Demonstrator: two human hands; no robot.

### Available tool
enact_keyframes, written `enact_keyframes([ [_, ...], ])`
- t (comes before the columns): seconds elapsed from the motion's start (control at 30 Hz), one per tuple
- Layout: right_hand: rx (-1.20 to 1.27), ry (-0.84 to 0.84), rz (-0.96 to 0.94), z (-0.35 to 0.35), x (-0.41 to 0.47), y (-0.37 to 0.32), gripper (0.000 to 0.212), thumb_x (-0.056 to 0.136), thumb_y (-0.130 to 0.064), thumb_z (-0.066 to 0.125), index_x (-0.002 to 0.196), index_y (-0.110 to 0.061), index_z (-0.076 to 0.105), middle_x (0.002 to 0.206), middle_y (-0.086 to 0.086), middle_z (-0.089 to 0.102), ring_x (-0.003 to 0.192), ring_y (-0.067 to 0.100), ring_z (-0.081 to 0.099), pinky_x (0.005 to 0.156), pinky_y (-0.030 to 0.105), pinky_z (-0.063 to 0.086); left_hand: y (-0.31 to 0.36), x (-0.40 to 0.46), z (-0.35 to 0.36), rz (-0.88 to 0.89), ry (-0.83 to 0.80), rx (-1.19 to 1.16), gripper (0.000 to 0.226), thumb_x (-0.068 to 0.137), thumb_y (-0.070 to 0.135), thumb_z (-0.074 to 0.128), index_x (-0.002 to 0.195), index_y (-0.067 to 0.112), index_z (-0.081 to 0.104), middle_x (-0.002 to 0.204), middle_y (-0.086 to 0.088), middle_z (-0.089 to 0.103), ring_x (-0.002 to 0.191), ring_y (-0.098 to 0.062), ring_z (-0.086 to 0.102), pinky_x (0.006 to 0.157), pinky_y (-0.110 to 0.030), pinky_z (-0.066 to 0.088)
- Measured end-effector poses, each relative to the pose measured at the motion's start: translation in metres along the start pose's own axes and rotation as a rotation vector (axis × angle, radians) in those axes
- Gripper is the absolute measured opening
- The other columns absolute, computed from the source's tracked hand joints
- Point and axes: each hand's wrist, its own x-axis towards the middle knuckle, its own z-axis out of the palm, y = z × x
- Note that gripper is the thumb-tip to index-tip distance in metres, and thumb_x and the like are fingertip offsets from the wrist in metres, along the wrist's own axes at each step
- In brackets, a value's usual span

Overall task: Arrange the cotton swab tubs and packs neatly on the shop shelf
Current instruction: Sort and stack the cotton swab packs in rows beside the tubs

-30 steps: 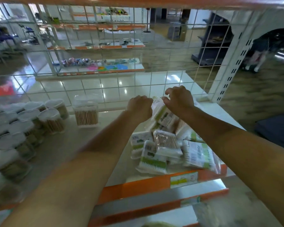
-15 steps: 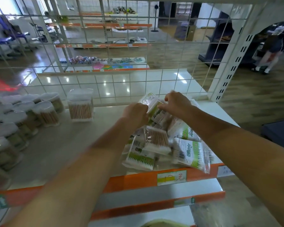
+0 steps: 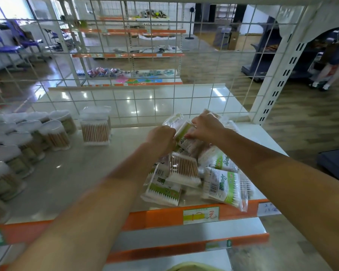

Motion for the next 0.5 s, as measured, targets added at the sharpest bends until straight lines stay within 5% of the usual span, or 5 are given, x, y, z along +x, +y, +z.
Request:
enact_keyframes([
  [0.3,0.061,0.069,-0.015,0.0034,0.0003,0.0038,0.043,0.075,-0.038,0.073,0.101,-0.005,0.063,0.085,0.004,0.054,0.091,0.02,0.051,0.081,0.031,0.043,0.0029,-0.0022,-0.0007,0.005,0.039,0.01,0.022,0.092,0.023,0.047,0.097,0.008,0.062,0.096,-0.007,0.059,0.085,-0.021,0.055,0.067,-0.028,0.038],
  [0.5,0.189,0.041,-0.026,0.0054,-0.0015,0.0074,0.038,0.077,-0.027,0.073,0.105,-0.007,0.058,0.1,0.009,0.063,0.088,0.018,0.056,0.078,0.031,0.047,0.0031,-0.0015,-0.0012,0.016,0.05,-0.048,0.025,0.094,0.024,0.044,0.091,0.008,0.063,0.083,-0.003,0.05,0.075,-0.016,0.047,0.064,-0.027,0.035],
])
